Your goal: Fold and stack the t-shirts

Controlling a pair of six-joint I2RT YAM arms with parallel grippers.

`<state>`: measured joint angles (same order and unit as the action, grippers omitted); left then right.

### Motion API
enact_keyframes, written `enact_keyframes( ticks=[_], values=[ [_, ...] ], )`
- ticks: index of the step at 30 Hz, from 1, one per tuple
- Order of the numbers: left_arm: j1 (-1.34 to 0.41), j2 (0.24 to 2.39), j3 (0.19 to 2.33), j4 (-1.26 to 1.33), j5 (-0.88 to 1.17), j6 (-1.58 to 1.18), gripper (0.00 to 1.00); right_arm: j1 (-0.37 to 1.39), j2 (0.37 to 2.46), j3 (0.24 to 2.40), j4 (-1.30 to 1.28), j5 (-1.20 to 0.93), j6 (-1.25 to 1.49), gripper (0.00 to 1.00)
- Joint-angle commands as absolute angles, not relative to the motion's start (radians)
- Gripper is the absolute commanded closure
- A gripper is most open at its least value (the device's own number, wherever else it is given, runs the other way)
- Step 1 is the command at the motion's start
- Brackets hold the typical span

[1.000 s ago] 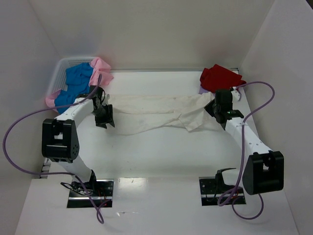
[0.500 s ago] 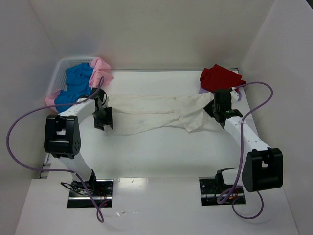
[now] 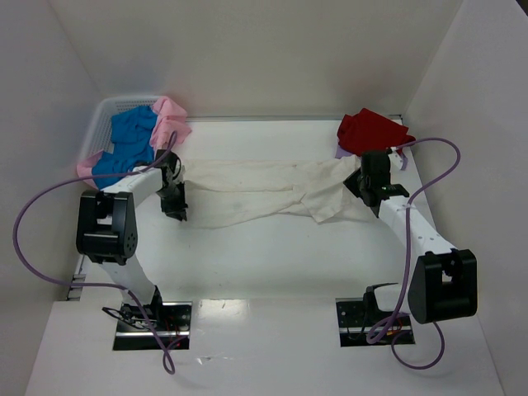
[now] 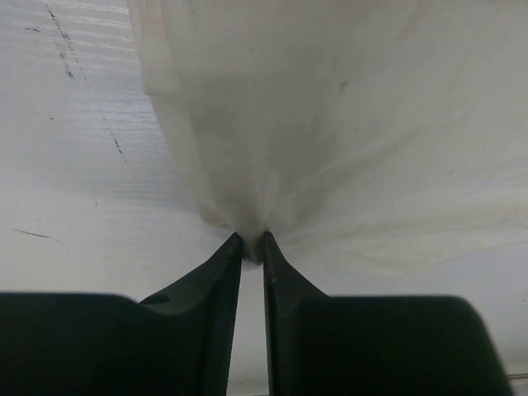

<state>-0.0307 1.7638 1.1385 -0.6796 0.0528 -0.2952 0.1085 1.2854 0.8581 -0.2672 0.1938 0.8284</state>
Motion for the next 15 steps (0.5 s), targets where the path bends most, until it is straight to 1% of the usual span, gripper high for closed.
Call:
enact_keyframes(
  ticks=[1,2,4,6,7,15],
  values=[
    [-0.034,1.773,1.127,-0.678,0.064,-0.307,0.78,0.101,1.284,0.893,-0.225,0.213,0.815,0.96],
    [-0.034,1.773,1.127,-0.678,0.064,-0.307,0.81,0.101,1.284,0.893,-0.225,0.213,0.815,0.96],
    [-0.034,1.773,1.127,-0.678,0.064,-0.307,0.91,0.101,1.284,0.893,-0.225,0.213,0.815,0.96],
    [-0.034,1.773,1.127,-0.678,0.058,-0.307,0.98,0.101,1.284,0.893,-0.225,0.213,0.815,0.96],
    [-0.034,1.76,1.138,-0.685,0.054,-0.307,1.0,0.101,1.284,0.893,-0.225,0.213,0.815,0.96],
    [-0.034,1.579,1.279,-0.802,0.047,-0.316,1.0,0.101,1.255,0.911,-0.24,0.213,0.815,0.96]
  ],
)
